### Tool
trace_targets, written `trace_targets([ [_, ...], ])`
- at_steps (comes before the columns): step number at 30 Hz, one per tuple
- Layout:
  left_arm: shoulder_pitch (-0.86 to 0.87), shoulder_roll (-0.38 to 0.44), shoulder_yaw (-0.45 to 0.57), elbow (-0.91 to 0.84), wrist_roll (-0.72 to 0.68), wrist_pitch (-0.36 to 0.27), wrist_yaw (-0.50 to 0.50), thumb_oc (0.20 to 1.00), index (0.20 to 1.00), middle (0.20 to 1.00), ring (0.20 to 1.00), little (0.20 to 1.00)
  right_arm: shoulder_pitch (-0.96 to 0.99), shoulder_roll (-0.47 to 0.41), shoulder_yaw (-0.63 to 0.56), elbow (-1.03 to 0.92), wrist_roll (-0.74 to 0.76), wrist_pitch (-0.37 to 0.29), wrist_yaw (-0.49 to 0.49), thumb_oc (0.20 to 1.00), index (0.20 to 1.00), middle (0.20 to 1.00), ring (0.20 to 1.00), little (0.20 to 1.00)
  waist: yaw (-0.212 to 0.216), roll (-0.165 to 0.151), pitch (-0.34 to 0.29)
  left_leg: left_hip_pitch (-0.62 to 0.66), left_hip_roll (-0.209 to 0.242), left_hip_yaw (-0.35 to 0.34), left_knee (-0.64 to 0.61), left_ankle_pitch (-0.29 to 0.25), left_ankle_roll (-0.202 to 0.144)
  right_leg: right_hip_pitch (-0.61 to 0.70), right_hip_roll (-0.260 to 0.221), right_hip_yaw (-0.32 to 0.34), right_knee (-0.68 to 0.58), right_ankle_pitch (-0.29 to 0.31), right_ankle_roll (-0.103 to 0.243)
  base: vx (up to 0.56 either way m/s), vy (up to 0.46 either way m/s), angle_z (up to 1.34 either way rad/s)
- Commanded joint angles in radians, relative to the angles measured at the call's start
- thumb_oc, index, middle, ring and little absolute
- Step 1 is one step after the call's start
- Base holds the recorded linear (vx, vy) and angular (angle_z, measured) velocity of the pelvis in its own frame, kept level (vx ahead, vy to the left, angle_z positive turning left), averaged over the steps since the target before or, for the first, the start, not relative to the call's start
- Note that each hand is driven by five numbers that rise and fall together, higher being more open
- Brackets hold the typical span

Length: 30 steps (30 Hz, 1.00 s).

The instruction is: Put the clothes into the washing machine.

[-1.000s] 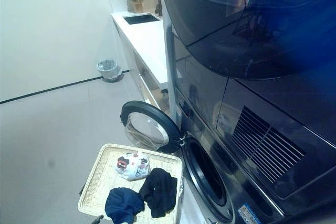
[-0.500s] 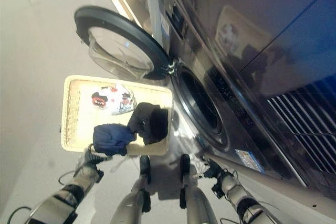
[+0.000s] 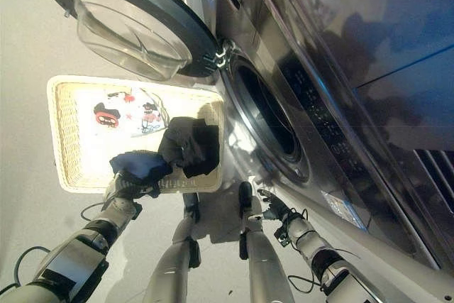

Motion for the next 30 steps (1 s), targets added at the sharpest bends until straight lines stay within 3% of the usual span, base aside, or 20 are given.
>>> trace_targets([
  [1,-0.046,0.043,0.044,0.056,-0.108,-0.046,0.001,1.000,1.000,1.000,1.000,1.000,0.014,-0.014,0.010,-0.076,0.046,-0.001,-0.015,1.000,1.000,1.000,1.000,1.000,-0.012,-0.064,-0.020,-0.035,-0.049,-0.026,0.043,-0.025,-0.044,-0.070,0.038,0.046,-0.032,0.084,0.066,-0.02,-0.052,-0.01],
  [2,-0.063,0.053,0.053,0.062,-0.122,-0.053,-0.022,0.661,0.661,0.661,0.661,0.661,0.016,-0.014,0.009,-0.079,0.050,-0.007,-0.019,1.000,1.000,1.000,1.000,1.000,-0.014,-0.067,-0.020,-0.045,-0.048,-0.028,0.041,-0.022,-0.046,-0.079,0.039,0.045,-0.033,0.086,0.066,-0.01,-0.049,0.00],
  [3,-0.069,0.056,0.055,0.063,-0.124,-0.054,-0.026,0.583,0.583,0.583,0.583,0.583,0.016,-0.016,0.009,-0.082,0.051,-0.009,-0.020,1.000,1.000,1.000,1.000,1.000,-0.015,-0.068,-0.020,-0.051,-0.047,-0.029,0.040,-0.021,-0.047,-0.084,0.039,0.046,-0.033,0.087,0.066,-0.01,-0.049,0.00],
  [5,-0.095,0.068,0.050,0.062,-0.115,-0.038,-0.046,0.200,0.200,0.200,0.200,0.200,0.016,-0.026,0.006,-0.095,0.065,-0.010,-0.021,1.000,1.000,1.000,1.000,1.000,-0.019,-0.070,-0.020,-0.068,-0.045,-0.032,0.039,-0.017,-0.049,-0.100,0.039,0.045,-0.034,0.091,0.068,-0.01,-0.051,0.00],
  [8,-0.116,0.074,0.022,0.055,-0.066,0.001,-0.048,0.200,0.200,0.200,0.200,0.200,0.012,-0.036,0.006,-0.111,0.077,-0.012,-0.021,1.000,1.000,1.000,1.000,1.000,-0.023,-0.071,-0.020,-0.077,-0.043,-0.036,0.035,-0.015,-0.051,-0.111,0.040,0.046,-0.036,0.095,0.068,-0.01,-0.040,0.00],
  [12,-0.130,0.077,0.002,0.038,-0.085,-0.001,-0.004,0.200,0.200,0.200,0.200,0.200,0.006,-0.045,0.009,-0.136,0.105,-0.023,-0.031,1.000,1.000,1.000,1.000,1.000,-0.025,-0.072,-0.020,-0.078,-0.041,-0.040,0.035,-0.018,-0.051,-0.111,0.040,0.045,-0.036,0.093,0.067,-0.01,-0.036,0.01],
  [16,-0.118,0.065,0.041,0.000,-0.252,-0.109,0.040,0.200,0.200,0.200,0.200,0.200,0.007,-0.038,0.007,-0.164,0.122,-0.057,-0.051,1.000,1.000,1.000,1.000,1.000,-0.021,-0.072,-0.020,-0.064,-0.042,-0.046,0.037,-0.022,-0.052,-0.098,0.043,0.044,-0.031,0.085,0.063,-0.01,-0.056,0.01],
  [19,-0.091,0.060,0.074,-0.053,-0.259,-0.188,0.085,0.200,0.200,0.200,0.200,0.200,0.019,-0.029,0.002,-0.211,0.133,-0.086,-0.073,1.000,1.000,1.000,1.000,1.000,-0.014,-0.072,-0.020,-0.040,-0.045,-0.058,0.032,-0.022,-0.053,-0.075,0.044,0.043,-0.029,0.078,0.060,-0.04,-0.108,0.04],
  [21,-0.064,0.061,0.082,-0.101,-0.255,-0.198,0.111,0.200,0.200,0.200,0.200,0.200,0.033,-0.032,-0.003,-0.260,0.138,-0.087,-0.090,1.000,1.000,1.000,1.000,1.000,-0.009,-0.068,-0.020,-0.026,-0.049,-0.067,0.037,-0.025,-0.053,-0.061,0.043,0.040,-0.021,0.071,0.058,-0.04,-0.103,0.13],
  [27,0.084,0.075,0.129,-0.339,-0.213,-0.229,0.229,0.200,0.200,0.200,0.200,0.200,0.069,-0.065,-0.067,-0.446,0.176,-0.102,-0.126,1.000,1.000,1.000,1.000,1.000,0.025,-0.029,-0.020,0.024,-0.058,-0.093,0.057,-0.036,-0.050,-0.009,0.022,0.004,0.021,0.035,0.055,-0.05,-0.074,0.11],
  [30,0.250,0.046,0.173,-0.535,-0.154,-0.266,0.306,0.200,0.200,0.200,0.200,0.200,0.094,-0.064,-0.137,-0.559,0.161,-0.094,-0.132,1.000,1.000,1.000,1.000,1.000,0.058,0.015,-0.020,0.052,-0.067,-0.114,0.074,-0.044,-0.046,0.026,-0.001,-0.031,0.049,0.010,0.056,-0.05,-0.033,0.14],
])
